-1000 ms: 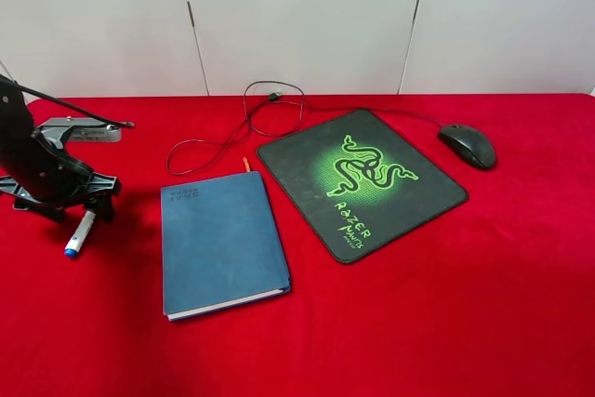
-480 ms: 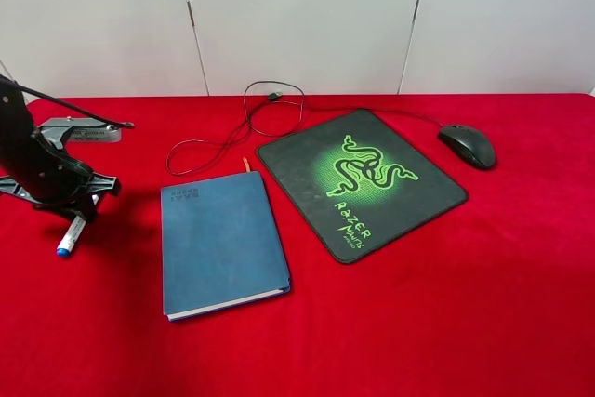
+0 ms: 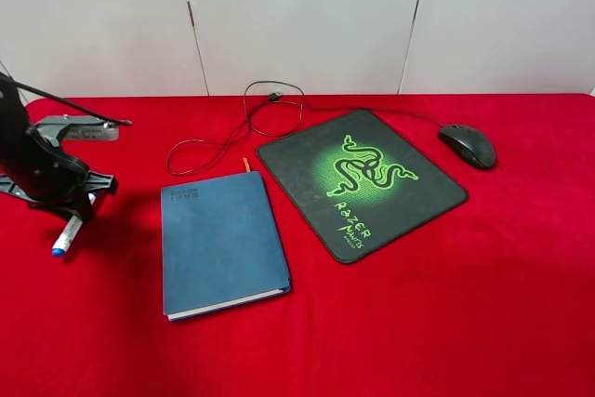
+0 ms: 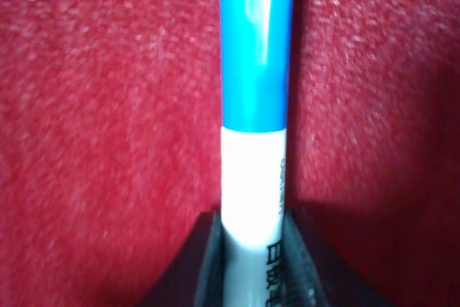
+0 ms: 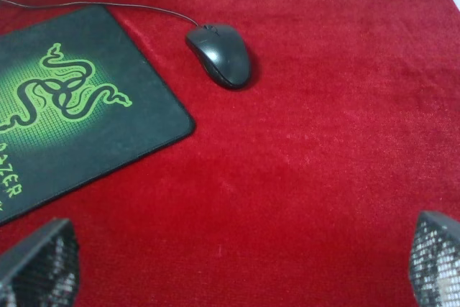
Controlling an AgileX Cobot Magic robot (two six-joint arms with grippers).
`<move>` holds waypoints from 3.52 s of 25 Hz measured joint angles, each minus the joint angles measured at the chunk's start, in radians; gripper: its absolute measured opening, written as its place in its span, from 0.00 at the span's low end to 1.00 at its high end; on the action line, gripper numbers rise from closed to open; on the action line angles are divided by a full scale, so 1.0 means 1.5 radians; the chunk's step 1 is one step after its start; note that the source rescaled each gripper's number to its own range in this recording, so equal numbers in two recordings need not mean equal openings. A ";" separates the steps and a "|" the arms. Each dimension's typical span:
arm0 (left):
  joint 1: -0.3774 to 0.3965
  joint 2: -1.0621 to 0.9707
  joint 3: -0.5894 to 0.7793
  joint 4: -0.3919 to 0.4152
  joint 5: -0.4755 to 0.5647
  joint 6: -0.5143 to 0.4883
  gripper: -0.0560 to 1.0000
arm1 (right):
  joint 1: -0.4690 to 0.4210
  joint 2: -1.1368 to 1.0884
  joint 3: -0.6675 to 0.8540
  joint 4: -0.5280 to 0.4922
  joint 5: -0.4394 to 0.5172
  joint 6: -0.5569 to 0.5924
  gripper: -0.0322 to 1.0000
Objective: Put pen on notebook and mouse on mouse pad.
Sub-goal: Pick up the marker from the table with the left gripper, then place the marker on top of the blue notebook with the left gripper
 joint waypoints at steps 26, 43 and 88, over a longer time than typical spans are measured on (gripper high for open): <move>-0.117 -0.253 0.000 -0.047 0.289 -0.032 0.06 | 0.000 0.000 0.000 0.000 0.000 0.000 1.00; -0.336 -0.206 -0.010 -0.049 0.219 -0.190 0.06 | 0.000 0.000 0.000 0.000 0.000 0.000 1.00; -0.419 0.073 -0.163 -0.003 0.166 -0.207 0.20 | 0.000 0.000 0.000 0.000 0.000 0.000 1.00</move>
